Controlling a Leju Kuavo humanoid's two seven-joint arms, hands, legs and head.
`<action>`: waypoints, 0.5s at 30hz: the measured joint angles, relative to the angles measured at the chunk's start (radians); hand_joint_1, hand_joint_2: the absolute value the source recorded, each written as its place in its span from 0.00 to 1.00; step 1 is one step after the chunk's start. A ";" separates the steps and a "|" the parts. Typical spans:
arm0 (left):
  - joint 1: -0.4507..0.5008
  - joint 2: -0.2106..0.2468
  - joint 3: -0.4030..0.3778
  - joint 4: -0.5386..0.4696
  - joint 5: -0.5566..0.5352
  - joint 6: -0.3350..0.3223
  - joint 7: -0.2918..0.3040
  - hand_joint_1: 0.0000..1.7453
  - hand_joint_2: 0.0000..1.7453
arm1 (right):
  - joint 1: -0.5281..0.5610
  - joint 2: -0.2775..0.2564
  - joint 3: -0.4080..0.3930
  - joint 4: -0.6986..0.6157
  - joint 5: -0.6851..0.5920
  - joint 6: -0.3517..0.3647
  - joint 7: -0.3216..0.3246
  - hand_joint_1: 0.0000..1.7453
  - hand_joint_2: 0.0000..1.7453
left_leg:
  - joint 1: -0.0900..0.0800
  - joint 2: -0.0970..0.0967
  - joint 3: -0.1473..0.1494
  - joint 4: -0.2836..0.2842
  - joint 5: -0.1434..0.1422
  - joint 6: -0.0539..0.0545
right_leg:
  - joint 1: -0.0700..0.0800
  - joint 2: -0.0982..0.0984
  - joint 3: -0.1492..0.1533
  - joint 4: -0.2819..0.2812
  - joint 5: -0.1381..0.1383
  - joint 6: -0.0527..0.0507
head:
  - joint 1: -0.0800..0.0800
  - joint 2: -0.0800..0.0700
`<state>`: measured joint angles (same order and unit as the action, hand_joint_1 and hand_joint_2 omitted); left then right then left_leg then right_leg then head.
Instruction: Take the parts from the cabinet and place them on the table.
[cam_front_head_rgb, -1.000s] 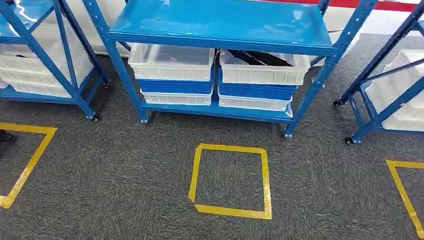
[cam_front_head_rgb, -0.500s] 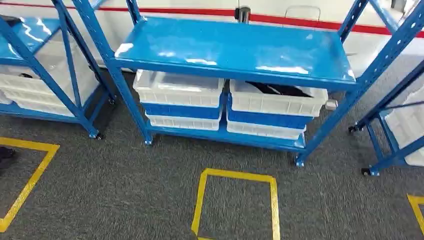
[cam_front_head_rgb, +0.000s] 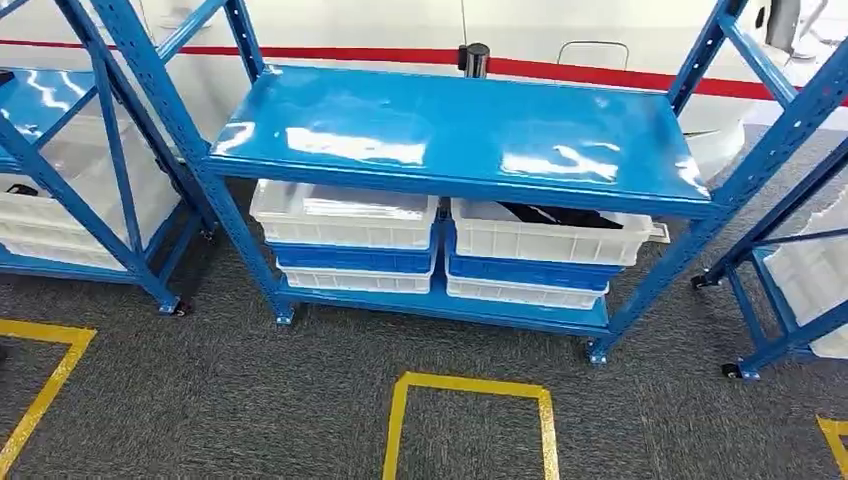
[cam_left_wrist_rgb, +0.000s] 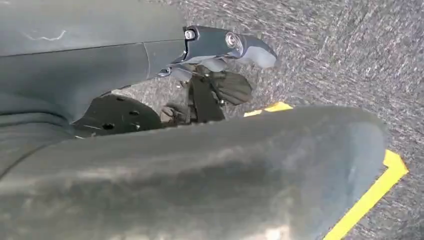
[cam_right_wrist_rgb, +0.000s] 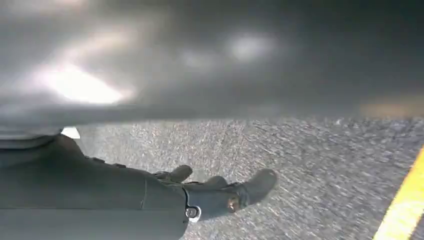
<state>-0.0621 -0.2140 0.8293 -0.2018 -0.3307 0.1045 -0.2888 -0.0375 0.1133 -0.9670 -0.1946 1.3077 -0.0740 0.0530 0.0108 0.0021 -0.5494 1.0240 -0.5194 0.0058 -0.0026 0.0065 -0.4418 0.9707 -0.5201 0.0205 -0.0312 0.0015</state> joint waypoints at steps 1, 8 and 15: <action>0.001 -0.004 0.000 0.000 0.000 0.002 0.001 0.00 0.00 | 0.000 -0.003 0.000 0.000 0.000 0.000 0.000 0.00 0.00 | 0.003 0.000 -0.003 -0.009 0.068 -0.023 | 0.000 -0.004 0.004 0.003 -0.011 -0.028 | 0.003 0.000; -0.002 -0.005 0.000 0.000 0.000 0.004 0.003 0.00 0.00 | 0.002 -0.004 0.000 0.000 0.003 0.003 0.000 0.00 0.00 | -0.003 -0.008 -0.005 -0.009 0.057 0.000 | 0.000 -0.008 0.007 -0.018 0.005 -0.028 | 0.006 0.000; -0.002 -0.005 0.000 -0.001 -0.005 -0.027 -0.027 0.00 0.00 | 0.002 -0.004 0.000 0.000 0.004 0.003 -0.003 0.00 0.00 | -0.007 -0.007 -0.006 -0.009 0.051 0.008 | -0.004 -0.008 -0.002 -0.023 0.001 0.002 | 0.006 0.000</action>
<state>-0.0640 -0.2190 0.8297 -0.2029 -0.3353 0.0770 -0.3163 -0.0357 0.1091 -0.9670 -0.1946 1.3119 -0.0706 0.0504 0.0038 -0.0051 -0.5558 1.0152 -0.4681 0.0141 -0.0065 -0.0017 -0.4439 0.9478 -0.5189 0.0230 -0.0252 0.0015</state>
